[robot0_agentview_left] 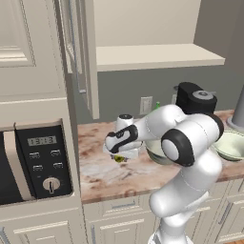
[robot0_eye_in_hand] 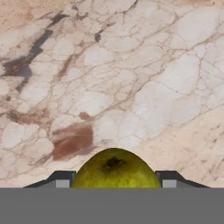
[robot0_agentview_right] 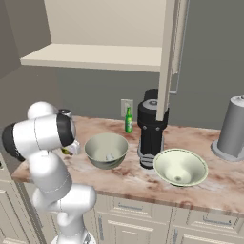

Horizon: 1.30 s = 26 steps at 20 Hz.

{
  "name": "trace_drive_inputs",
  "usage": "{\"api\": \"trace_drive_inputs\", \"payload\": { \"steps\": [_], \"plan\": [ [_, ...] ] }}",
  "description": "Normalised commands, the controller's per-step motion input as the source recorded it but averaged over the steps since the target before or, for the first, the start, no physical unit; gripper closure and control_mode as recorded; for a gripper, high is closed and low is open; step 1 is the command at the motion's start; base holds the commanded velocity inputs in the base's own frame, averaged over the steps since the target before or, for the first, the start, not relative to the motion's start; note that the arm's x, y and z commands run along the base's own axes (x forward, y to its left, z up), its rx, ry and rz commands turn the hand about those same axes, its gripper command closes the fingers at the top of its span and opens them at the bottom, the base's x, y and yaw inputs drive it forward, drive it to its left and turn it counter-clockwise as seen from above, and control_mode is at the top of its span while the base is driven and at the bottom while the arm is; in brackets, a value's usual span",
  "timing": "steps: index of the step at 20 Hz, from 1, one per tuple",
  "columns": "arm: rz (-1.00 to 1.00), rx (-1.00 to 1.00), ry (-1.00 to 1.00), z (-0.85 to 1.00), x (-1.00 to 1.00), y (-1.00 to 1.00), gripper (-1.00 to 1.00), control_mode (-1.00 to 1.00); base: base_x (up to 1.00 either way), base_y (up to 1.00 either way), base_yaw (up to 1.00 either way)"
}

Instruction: Pick both bowls and place them on the counter. Then place the pear in one bowl and place the marshmallow in the other bowl.

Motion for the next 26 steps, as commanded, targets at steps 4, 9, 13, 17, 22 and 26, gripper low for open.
{"api": "trace_drive_inputs", "payload": {
  "steps": [4, 9, 13, 17, 22, 26],
  "plan": [
    [0.00, 0.00, -0.05, 0.02, -0.38, -0.03, 1.00, -1.00, 0.00, 0.00, 0.00],
    [0.00, 0.00, -0.19, 0.26, -0.68, -0.27, 1.00, -1.00, 0.00, 0.00, 0.00],
    [0.00, 0.02, -0.13, 0.27, -0.71, -0.47, 1.00, -1.00, 0.00, 0.00, 0.00],
    [0.00, 0.03, -0.09, 0.30, -0.67, -0.51, 1.00, -1.00, 0.00, 0.00, 0.00],
    [-0.02, 0.04, -0.05, 0.31, -0.67, -0.55, 1.00, -1.00, 0.00, 0.00, 0.00],
    [-0.01, 0.04, -0.04, 0.32, -0.51, -0.56, 1.00, -1.00, 0.00, 0.00, 0.00]
  ]
}}
